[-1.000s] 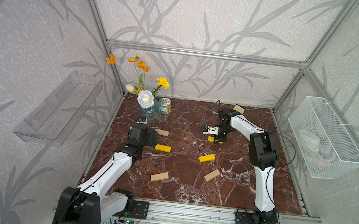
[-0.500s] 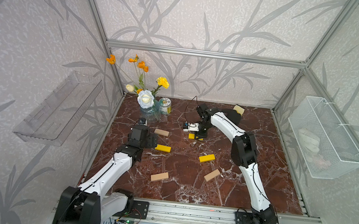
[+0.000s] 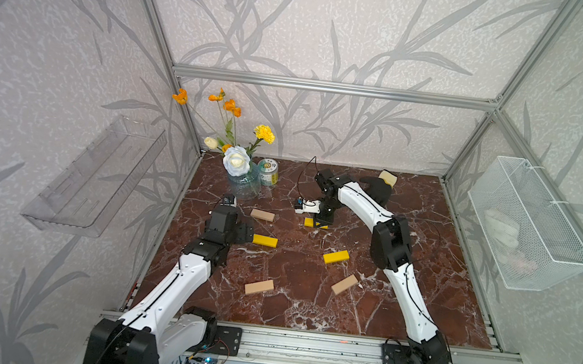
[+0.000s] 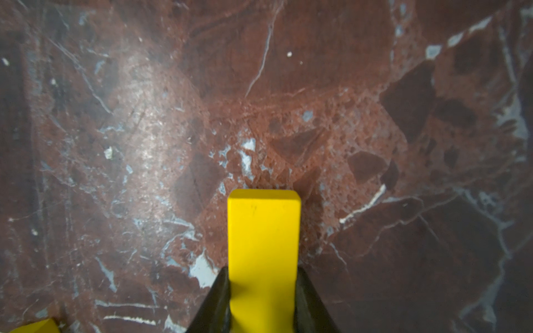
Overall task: Assemble the number 6 with building blocks
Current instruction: Move the building block to the center of the board.
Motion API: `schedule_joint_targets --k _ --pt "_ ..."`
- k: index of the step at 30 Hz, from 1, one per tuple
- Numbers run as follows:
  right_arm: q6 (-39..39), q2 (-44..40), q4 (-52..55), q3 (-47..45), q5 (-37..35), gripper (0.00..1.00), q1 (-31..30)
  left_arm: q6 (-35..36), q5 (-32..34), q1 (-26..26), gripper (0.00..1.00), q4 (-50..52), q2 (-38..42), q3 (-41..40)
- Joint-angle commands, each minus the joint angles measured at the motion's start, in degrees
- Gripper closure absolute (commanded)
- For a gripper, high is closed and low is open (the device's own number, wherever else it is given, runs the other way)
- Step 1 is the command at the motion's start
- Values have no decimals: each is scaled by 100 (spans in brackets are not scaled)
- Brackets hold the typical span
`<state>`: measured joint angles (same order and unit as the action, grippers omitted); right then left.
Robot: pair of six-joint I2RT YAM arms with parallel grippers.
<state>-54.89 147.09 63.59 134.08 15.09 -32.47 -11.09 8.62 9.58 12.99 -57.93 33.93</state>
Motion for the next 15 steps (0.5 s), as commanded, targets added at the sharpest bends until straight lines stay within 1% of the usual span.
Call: schedule_joint_targets --k 1,2,5,7,8,9,12,15 --pt "58 136 209 112 -166 90 -48 9 -82 0 0 157 98 -53" --pt "63 129 180 73 -238 84 -63 -2 -86 0 0 172 106 -53" --pt "183 56 9 -163 -317 59 -85 -64 -104 0 0 226 132 -45" --pt "319 13 -63 -252 -280 39 -75 -111 -111 0 0 286 172 -51" --pt "367 -12 -75 -297 -203 24 -67 -160 -105 0 0 317 197 -61" --pt "413 -45 -124 -352 -186 0 -58 -207 -113 0 0 344 233 -77" --pt "700 -390 -585 -797 70 1 -4 -316 -140 0 0 445 341 -94" --pt "1011 -1201 -1202 -1515 493 1 52 -263 -217 35 0 594 388 25"
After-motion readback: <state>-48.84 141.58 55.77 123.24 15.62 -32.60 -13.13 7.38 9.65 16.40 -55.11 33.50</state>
